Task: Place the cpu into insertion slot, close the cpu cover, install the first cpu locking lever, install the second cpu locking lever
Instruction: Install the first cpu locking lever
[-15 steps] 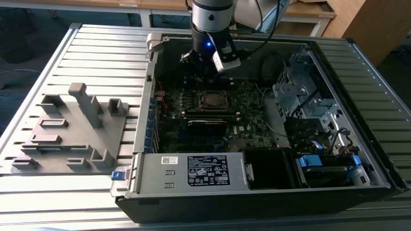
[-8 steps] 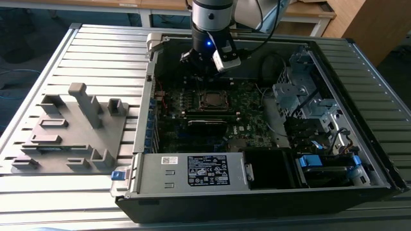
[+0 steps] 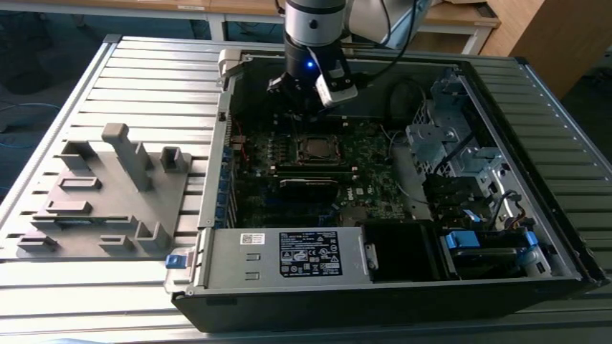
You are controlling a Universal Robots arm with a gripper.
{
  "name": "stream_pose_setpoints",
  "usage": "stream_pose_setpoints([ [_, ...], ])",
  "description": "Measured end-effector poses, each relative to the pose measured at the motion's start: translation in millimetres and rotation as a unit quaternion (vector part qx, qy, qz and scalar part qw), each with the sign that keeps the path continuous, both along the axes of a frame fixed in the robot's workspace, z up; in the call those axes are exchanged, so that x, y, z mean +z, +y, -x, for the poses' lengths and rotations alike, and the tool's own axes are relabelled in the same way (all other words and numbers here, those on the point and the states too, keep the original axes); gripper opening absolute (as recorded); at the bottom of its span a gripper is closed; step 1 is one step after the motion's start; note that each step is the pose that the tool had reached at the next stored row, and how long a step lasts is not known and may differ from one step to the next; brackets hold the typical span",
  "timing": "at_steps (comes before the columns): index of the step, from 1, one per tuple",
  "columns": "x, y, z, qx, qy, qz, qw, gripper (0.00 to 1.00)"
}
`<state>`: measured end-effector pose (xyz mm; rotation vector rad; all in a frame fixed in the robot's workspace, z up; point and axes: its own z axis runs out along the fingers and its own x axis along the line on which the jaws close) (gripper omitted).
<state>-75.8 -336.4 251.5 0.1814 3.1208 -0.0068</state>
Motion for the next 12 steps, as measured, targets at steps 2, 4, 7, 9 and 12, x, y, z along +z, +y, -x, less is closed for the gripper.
stream_pose_setpoints([
  [2,0.0,0.0,1.6,0.000,-0.0006,0.0000,1.00000,0.11],
  [4,0.0,0.0,3.3,0.000,-0.0011,0.0000,1.00000,0.11],
  [7,0.0,0.0,6.0,0.000,-0.0020,0.0000,1.00000,0.11],
  [9,0.0,0.0,7.5,0.000,-0.0023,0.0000,1.00000,0.11],
  [12,0.0,0.0,8.9,0.000,-0.0025,-0.0004,1.00000,0.11],
])
